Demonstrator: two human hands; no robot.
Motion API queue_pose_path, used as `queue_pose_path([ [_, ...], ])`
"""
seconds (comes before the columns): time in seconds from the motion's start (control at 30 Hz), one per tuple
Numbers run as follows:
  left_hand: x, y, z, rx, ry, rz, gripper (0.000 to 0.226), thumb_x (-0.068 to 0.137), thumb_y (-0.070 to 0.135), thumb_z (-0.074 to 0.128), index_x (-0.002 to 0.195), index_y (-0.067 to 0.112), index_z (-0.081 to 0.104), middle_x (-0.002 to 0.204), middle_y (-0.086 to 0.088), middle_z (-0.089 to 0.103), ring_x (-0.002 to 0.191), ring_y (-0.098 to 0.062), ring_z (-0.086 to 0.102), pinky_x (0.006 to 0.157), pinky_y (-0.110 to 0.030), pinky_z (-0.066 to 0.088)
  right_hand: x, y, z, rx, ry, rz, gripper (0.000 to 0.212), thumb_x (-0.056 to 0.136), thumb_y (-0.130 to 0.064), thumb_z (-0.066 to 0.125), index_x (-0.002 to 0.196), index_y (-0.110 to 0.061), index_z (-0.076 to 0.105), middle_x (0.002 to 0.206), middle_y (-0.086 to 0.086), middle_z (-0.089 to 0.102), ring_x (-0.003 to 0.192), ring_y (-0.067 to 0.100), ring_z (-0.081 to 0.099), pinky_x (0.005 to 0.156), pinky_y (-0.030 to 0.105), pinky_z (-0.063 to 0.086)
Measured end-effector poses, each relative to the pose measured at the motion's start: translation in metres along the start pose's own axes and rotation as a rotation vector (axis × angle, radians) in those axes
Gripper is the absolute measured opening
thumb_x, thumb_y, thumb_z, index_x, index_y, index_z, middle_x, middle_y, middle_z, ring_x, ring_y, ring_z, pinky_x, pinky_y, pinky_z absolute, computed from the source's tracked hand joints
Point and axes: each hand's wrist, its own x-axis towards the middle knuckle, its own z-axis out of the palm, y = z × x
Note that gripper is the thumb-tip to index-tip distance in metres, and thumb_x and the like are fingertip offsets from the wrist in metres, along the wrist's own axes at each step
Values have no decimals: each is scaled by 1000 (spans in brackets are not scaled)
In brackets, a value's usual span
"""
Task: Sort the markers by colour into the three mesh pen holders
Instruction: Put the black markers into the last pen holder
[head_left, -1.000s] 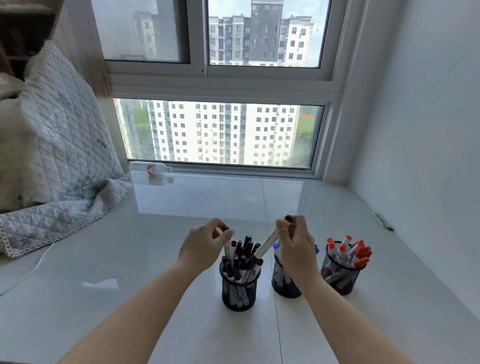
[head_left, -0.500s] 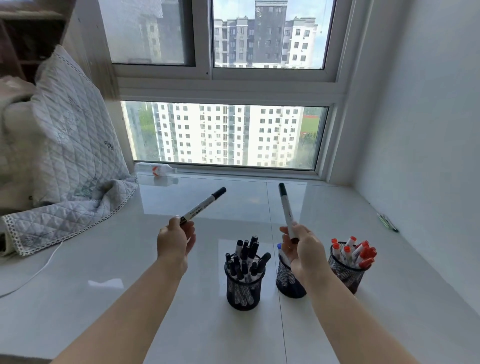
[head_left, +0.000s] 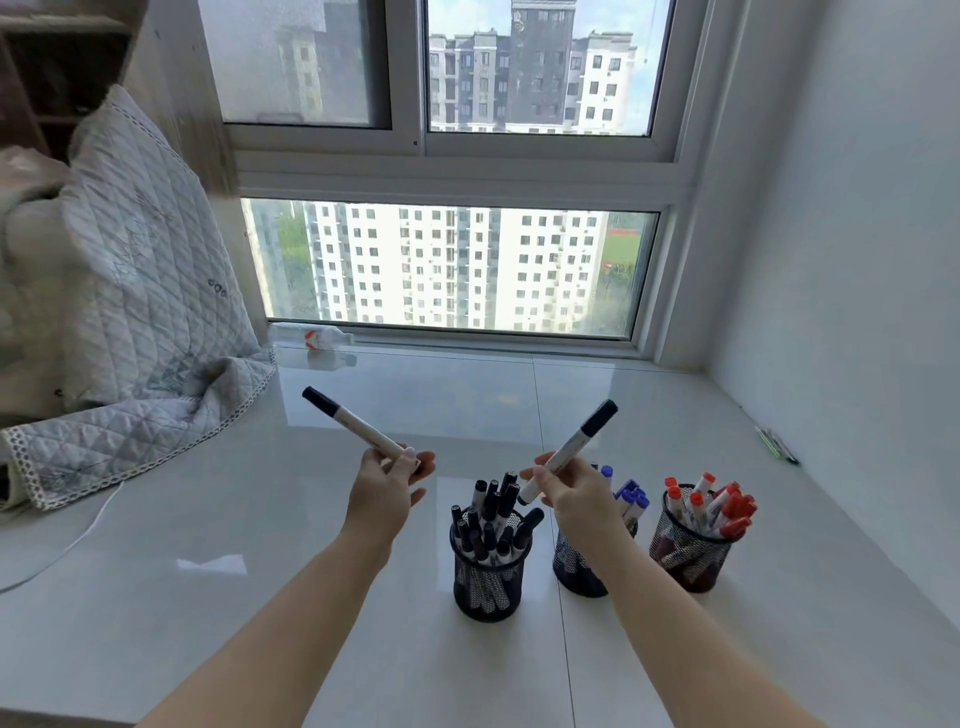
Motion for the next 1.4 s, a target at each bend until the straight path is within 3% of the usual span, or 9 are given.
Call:
queue_pose_path([
  [0.1,-1,-4,-2,109,-21,66,12,98,29,42,92,21,49,91,5,70,91,-10,66,80,-35,50,3,7,2,-244,-46,17,13,93,-25,52,81,-27,57,87,3,68,89,29,62,67,24,47],
  [0.23,2,-7,-9,260,-16,90,18,91,40,53,85,27,63,89,7,69,89,-13,63,81,-37,53,6,15,5,-306,-76,53,15,91,-24,56,76,-24,62,82,-4,66,86,15,61,76,22,46],
  [0.33,6,-9,-13,345,6,70,10,87,39,60,80,33,65,89,7,69,92,-16,63,87,-42,51,8,12,4,-342,-16,-10,12,90,-25,56,79,-27,60,69,-16,61,71,0,57,58,6,39],
  [0.5,8,-11,-10,502,8,108,17,83,27,65,86,32,49,87,6,63,89,-19,63,71,-32,45,11,9,7,-494,-127,-1,15,90,-26,55,85,-14,61,73,-2,62,70,10,56,63,20,41],
  [0.73,10,-11,-7,474,-41,79,9,92,29,54,93,25,46,95,-3,64,79,-14,69,73,-38,55,11,2,13,-536,114,-186,40,89,-17,56,123,-20,35,65,5,56,54,19,53,44,17,36],
  [0.9,7,-8,-4,378,-58,52,9,95,30,49,91,22,53,98,-4,64,80,-14,68,61,-25,52,10,4,21,-775,-124,-259,44,92,-15,51,131,-24,32,52,-3,40,42,11,36,41,23,31],
  [1.13,5,-11,-5,498,-111,75,3,89,21,59,89,20,56,95,-5,66,83,-16,68,77,-36,56,9,10,26,-745,-150,-211,37,95,-19,42,131,-26,43,55,-8,43,47,7,39,46,25,33],
  [1.3,3,-9,-4,591,-124,157,30,84,15,64,103,20,41,99,0,60,76,-21,67,75,-44,56,11,10,22,-676,-250,-39,41,96,-25,39,137,-25,42,68,-8,57,48,9,44,50,24,37],
  [1.4,0,-8,-2,580,-111,233,71,82,9,66,131,32,20,99,8,58,71,-21,66,65,-44,58,10,6,19,-648,-263,17,42,96,-25,38,138,-22,42,111,-2,66,92,13,61,77,27,45],
])
